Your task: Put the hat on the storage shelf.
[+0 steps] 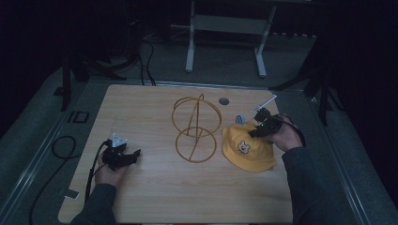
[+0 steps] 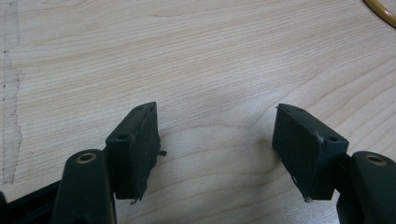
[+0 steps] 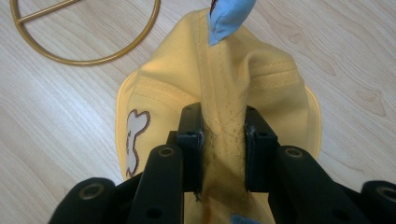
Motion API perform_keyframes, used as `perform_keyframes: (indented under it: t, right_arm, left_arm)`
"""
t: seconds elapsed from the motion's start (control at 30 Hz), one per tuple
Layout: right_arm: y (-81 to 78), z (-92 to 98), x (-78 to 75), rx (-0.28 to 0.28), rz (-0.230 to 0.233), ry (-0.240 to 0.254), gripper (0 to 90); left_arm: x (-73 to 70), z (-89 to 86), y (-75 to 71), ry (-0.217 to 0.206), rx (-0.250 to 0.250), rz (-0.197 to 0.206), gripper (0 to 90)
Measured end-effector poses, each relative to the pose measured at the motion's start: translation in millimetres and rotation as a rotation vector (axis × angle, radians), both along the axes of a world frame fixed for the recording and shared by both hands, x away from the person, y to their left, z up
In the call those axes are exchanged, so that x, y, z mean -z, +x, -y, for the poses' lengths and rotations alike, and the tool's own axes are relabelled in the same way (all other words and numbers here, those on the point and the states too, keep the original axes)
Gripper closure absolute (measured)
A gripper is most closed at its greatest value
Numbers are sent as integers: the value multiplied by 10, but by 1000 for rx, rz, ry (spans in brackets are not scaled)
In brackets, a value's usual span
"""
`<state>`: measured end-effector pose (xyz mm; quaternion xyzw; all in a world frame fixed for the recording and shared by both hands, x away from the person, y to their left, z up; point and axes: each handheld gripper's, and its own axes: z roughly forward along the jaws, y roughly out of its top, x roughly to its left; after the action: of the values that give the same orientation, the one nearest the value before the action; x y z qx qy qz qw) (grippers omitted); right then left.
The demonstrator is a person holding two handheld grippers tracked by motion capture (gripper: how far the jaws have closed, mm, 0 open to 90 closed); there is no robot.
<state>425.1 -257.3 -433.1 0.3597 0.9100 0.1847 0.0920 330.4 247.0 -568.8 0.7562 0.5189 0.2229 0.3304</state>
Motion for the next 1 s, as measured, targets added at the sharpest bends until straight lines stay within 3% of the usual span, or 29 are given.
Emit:
perform_keyframes:
  t: [0.53, 1.0]
  right_arm:
    - [-18, 8, -22, -36, 0, -7, 749]
    - [-53, -8, -147, -67, 14, -25, 753]
  left_arm:
    - [0, 0, 0, 0, 0, 0, 318]
    - [0, 0, 0, 0, 0, 0, 318]
